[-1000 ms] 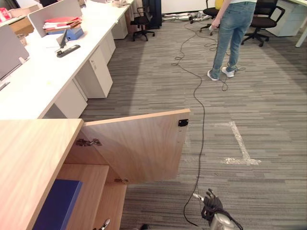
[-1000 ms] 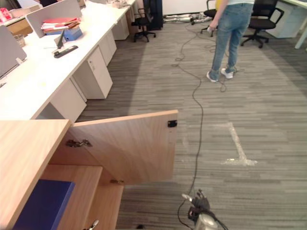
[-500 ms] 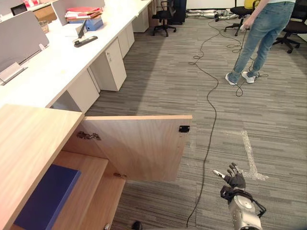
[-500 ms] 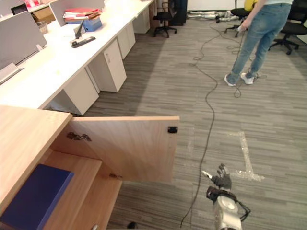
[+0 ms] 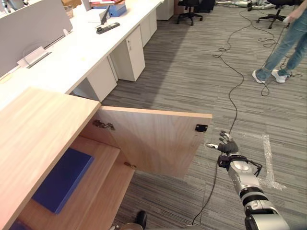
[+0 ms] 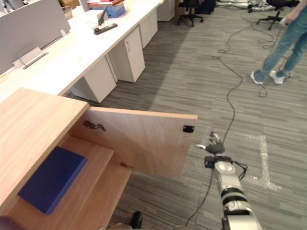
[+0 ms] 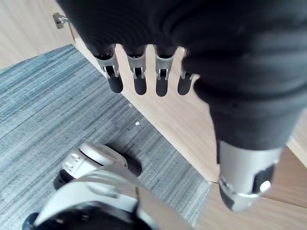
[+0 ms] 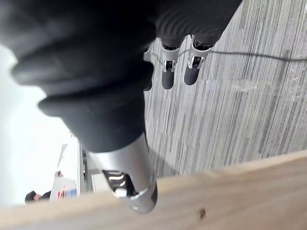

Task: Walk over to the cabinet, pick up the folder, carry it to the office cabinet, place the folder inside the office cabinet, then close the office cabinet door

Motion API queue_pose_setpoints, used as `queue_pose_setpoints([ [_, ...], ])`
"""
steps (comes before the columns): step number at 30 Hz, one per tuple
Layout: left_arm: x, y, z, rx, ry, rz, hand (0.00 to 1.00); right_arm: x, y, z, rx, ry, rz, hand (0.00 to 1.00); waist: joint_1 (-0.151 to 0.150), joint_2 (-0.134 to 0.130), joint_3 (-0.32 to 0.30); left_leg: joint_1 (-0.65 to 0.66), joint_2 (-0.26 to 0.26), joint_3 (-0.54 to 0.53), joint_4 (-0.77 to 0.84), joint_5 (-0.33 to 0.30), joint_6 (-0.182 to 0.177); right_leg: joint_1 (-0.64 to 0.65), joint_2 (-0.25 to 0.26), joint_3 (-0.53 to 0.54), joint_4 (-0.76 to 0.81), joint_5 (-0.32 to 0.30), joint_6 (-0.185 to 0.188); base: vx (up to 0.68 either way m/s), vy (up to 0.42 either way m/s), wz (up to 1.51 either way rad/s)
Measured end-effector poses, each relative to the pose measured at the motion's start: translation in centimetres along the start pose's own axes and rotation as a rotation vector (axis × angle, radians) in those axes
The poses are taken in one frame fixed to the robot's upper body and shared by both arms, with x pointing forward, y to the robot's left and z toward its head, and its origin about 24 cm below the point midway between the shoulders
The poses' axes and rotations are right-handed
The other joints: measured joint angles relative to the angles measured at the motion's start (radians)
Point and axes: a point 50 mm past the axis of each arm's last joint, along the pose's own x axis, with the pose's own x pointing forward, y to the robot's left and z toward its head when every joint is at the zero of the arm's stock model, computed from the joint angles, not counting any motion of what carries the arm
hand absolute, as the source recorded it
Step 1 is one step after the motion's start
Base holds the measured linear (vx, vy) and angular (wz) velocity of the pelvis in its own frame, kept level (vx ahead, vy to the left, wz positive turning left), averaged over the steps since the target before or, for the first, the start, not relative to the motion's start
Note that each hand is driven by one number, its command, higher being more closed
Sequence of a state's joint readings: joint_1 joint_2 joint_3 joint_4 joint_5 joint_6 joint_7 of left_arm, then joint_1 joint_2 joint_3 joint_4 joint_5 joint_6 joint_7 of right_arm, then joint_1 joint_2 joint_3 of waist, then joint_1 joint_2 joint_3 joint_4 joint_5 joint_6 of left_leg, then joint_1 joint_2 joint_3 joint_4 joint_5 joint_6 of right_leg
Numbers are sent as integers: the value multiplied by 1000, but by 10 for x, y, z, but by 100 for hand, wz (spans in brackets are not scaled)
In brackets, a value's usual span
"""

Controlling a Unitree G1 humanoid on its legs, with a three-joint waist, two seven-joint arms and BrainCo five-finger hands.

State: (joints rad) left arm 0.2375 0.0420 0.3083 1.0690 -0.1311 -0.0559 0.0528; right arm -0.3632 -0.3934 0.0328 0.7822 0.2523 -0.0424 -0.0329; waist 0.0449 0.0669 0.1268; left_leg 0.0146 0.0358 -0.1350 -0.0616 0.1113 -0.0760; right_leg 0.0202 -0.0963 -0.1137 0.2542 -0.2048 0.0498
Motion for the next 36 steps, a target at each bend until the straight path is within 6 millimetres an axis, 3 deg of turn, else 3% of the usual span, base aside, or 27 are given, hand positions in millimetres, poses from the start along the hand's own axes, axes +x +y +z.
queue_pose_setpoints([
  [6, -2, -2, -8, 16, 19, -16, 0, 14, 20, 30, -175, -54, 118, 0, 1, 23, 29, -18, -12, -47, 1, 22, -2, 1, -7, -47, 0, 5, 1, -81, 20, 23],
  [9, -3, 0, -12, 12, 29, -12, 0, 19, 19, 39, -217, -62, 127, 0, 4, 25, 31, -25, -15, -57, 6, 22, -1, 4, -9, -53, 0, 5, 1, -7, 17, 9],
  [16, -3, -2, -12, 20, 30, -28, 0, 19, 10, 41, -347, -58, 131, 0, -3, 47, 43, -31, -16, -97, 29, 24, -4, 34, -8, -99, -1, 5, 1, -4, -17, 16],
  [25, -5, -2, -18, 22, 50, -31, 0, 19, 0, 39, -387, -37, 112, 0, -6, 67, 48, -33, -14, -132, 29, 43, -16, 39, -3, -132, 1, 5, -1, -45, -11, 11],
  [28, -5, -1, -20, 26, 56, -31, 0, 17, -4, 39, -542, -30, 157, 0, -6, 66, 48, -34, -16, -134, 33, 45, -18, 41, -5, -138, 6, 4, -1, 6, -3, 4],
  [31, -4, -4, -15, 60, 41, -56, 0, 11, -20, 38, -780, 1, 236, 0, -14, 54, 46, -85, -51, -93, 86, 98, -11, 40, -31, -176, 32, -4, -3, -11, -6, 44],
  [32, -3, -6, -11, 85, 30, -70, 0, 7, -26, 36, -826, 12, 256, 0, -15, 43, 50, -102, -70, -30, 77, 164, 11, 35, -53, -193, 34, 0, -8, -79, 38, 49],
  [33, -2, -6, -8, 96, 26, -74, 0, 5, -27, 36, -853, 12, 280, 0, -23, 32, 63, -113, -56, 112, 122, 127, 40, 35, -65, -220, 27, 8, -22, -70, 44, 51],
  [34, -1, -6, -5, 102, 24, -73, 0, 2, -26, 32, -866, 14, 294, 0, -31, 32, 65, -135, -35, 209, 223, 51, 68, 40, -64, -237, 30, 9, -23, -59, 18, 54],
  [35, -1, -3, -5, 117, 26, -68, 0, -4, -26, 23, -899, 31, 333, 0, -35, 29, 66, -160, 9, 337, 400, -88, 89, 50, -65, -271, 30, 9, -26, -18, 5, 59],
  [36, -1, -3, -4, 131, 23, -70, 0, -11, -26, 12, -917, 56, 373, 0, -38, 22, 64, -157, 41, 401, 509, -163, 86, 55, -68, -292, 30, 9, -27, -11, 19, 59],
])
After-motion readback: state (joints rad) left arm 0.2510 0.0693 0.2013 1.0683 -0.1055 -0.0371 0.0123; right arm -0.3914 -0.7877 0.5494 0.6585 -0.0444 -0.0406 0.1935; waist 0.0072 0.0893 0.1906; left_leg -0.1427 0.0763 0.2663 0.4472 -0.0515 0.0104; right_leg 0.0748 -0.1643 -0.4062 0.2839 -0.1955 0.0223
